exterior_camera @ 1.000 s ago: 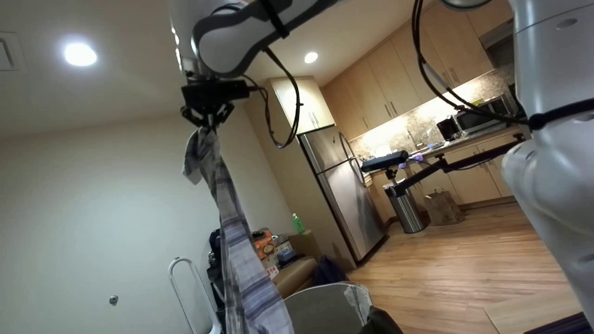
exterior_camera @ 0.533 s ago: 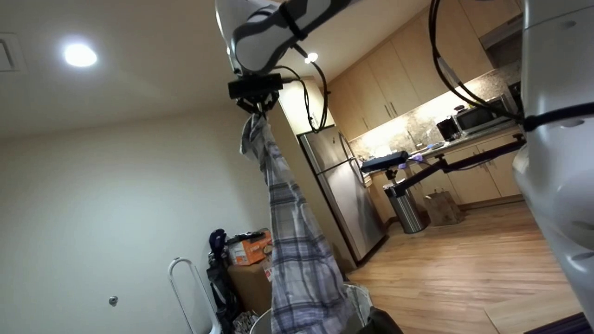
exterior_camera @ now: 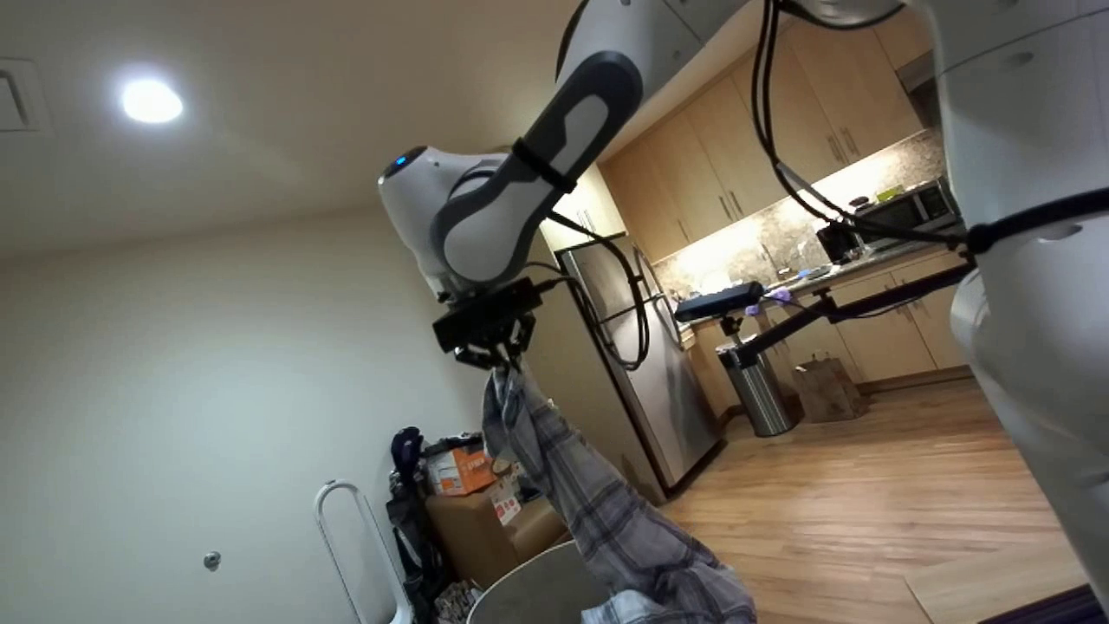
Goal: Pick up one cloth from the couch and put it in the bag
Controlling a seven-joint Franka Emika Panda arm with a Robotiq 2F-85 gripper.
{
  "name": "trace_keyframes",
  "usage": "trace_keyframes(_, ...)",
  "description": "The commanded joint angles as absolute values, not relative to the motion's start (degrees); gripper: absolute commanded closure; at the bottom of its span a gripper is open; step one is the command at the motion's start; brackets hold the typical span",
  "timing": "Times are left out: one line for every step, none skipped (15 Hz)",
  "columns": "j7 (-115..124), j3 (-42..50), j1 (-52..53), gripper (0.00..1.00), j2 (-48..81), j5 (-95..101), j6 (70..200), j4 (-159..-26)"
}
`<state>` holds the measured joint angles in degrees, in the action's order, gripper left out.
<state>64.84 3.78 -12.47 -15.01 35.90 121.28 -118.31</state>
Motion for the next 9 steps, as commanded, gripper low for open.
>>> trace_keyframes(56.7, 3.7, -9.0, 0.93, -16.6, 29.8, 121.8, -122.9)
trace_keyframes(54.2, 3.7, -8.2, 0.93, -17.1, 28.2, 122.1, -124.2)
trace_keyframes(51.5, 3.7, -7.7, 0.93, -17.7, 27.0, 122.7, -125.5)
trace_keyframes(48.3, 4.0, -7.3, 0.93, -18.2, 25.5, 123.5, -126.8)
trace_keyframes(45.1, 4.5, -7.1, 0.93, -18.4, 23.6, 124.6, -127.9)
trace_keyframes(41.8, 4.7, -6.9, 0.93, -18.7, 21.7, 124.8, -128.8)
trace_keyframes(39.0, 4.8, -6.6, 0.73, -19.2, 19.4, 125.6, -129.2)
trace_keyframes(44.7, 2.7, -8.6, 0.91, -16.7, 22.6, 123.7, -126.8)
trace_keyframes(42.5, 2.8, -8.7, 0.86, -17.1, 21.3, 124.4, -127.4)
